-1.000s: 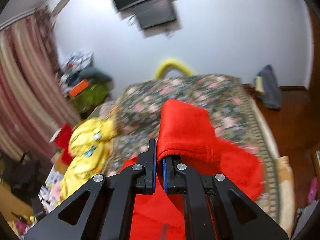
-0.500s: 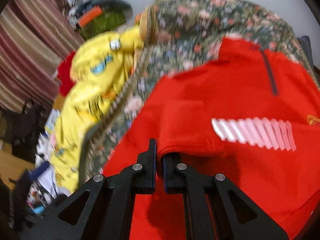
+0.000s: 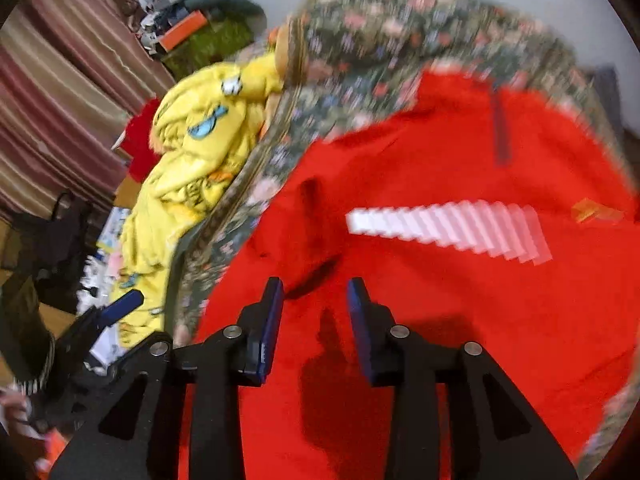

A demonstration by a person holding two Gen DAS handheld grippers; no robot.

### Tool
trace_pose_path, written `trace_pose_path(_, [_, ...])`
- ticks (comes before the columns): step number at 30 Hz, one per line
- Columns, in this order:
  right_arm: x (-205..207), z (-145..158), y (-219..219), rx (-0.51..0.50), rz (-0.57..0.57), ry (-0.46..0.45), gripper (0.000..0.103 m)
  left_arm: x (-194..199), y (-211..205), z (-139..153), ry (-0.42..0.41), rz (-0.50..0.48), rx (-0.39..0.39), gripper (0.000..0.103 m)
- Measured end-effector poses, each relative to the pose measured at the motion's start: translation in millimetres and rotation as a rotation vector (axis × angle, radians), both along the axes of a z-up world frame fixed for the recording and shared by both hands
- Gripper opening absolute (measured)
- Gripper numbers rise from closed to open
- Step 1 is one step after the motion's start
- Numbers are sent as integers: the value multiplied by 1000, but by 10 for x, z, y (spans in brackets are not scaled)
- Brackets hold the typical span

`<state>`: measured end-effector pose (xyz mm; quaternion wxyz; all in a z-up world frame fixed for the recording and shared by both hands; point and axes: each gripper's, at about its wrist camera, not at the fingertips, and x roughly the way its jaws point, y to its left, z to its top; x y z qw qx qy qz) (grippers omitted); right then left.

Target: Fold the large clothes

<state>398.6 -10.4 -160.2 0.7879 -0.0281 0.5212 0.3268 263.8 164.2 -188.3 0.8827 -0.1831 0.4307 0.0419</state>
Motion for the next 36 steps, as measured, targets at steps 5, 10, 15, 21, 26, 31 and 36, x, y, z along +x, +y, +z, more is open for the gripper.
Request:
trace_pose_path(5, [-26, 362, -540, -83, -50, -212, 55, 254, -173, -215, 53, -25, 6, 90])
trace_pose_path(10, [19, 365, -1188, -155, -171, -305, 67, 438, -175, -578, 148, 9, -88, 86])
trace_pose_path(15, [106, 63, -1784, -196, -286, -242, 67, 432, -3, -833, 180, 83, -307, 86])
trace_pose_path(21, [150, -328, -2167, -206, -381, -141, 67, 479, 238, -1039, 140, 222, -564, 80])
trace_pose_path(26, [164, -438, -2300, -192, -394, -112, 67, 694, 154, -937, 131, 248, -409, 60])
trace_pose_path(31, [193, -411, -2329, -171, -405, -113, 67, 895, -139, -776, 175, 193, -94, 7])
trace_pose_path(36, [247, -344, -2314, -140, -404, -140, 67, 930, -433, -315, 48, 123, 14, 2])
